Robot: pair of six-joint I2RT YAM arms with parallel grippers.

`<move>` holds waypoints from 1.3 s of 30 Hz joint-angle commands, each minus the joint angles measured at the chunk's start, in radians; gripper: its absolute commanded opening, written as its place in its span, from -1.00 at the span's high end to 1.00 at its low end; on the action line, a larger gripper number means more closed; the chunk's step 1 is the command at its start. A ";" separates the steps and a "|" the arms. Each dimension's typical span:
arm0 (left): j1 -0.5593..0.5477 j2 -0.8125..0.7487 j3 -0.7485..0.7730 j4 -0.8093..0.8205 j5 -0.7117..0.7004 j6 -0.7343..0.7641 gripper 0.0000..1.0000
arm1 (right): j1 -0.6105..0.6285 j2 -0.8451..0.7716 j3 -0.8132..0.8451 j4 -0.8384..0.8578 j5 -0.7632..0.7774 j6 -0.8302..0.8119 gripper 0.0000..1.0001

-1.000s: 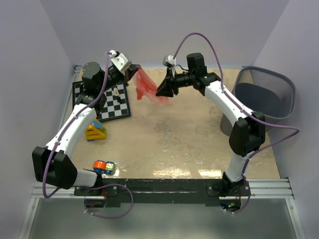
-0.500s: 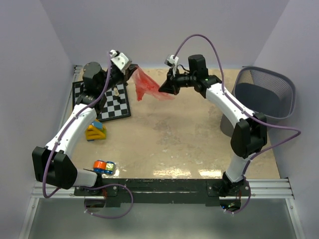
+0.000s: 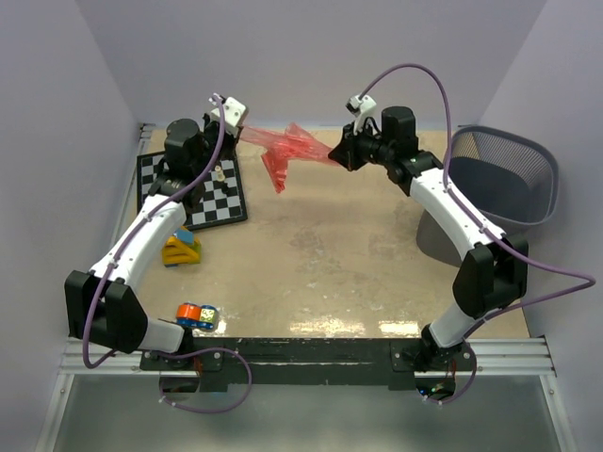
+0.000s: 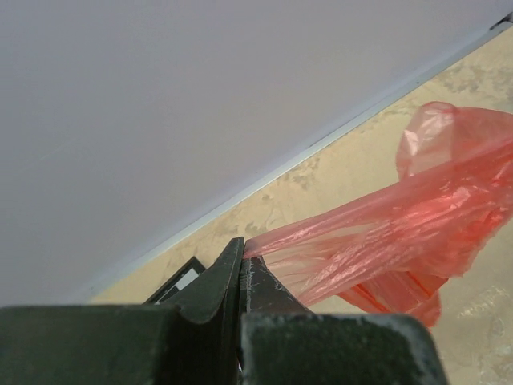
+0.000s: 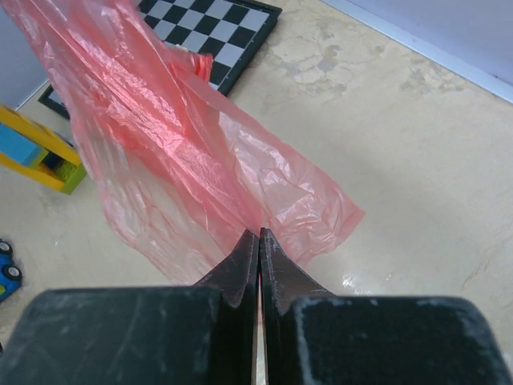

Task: Put the trash bags into the trash bin
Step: Unfold the trash bag at the center of the board.

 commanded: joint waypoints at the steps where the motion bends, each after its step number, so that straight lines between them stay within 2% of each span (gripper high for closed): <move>1: 0.000 -0.006 -0.013 0.019 -0.124 0.012 1.00 | -0.023 -0.050 -0.029 0.029 0.113 0.069 1.00; 5: 0.000 -0.012 -0.026 0.021 -0.170 0.005 1.00 | -0.062 -0.057 -0.040 0.024 0.195 0.106 1.00; 13: 0.000 -0.025 -0.049 0.028 -0.227 0.005 1.00 | -0.123 -0.059 -0.046 0.018 0.256 0.135 1.00; 17: 0.002 -0.026 -0.053 0.038 -0.290 0.001 1.00 | -0.137 -0.068 -0.057 0.012 0.333 0.146 1.00; 24: 0.005 -0.026 -0.056 0.045 -0.304 -0.008 1.00 | -0.146 -0.076 -0.063 -0.006 0.432 0.137 1.00; 30: 0.008 -0.026 -0.056 0.053 -0.373 -0.019 1.00 | -0.151 -0.073 -0.055 -0.022 0.509 0.131 1.00; 39: 0.011 -0.037 -0.058 0.067 -0.391 -0.039 1.00 | -0.149 -0.070 -0.031 -0.029 0.526 0.112 1.00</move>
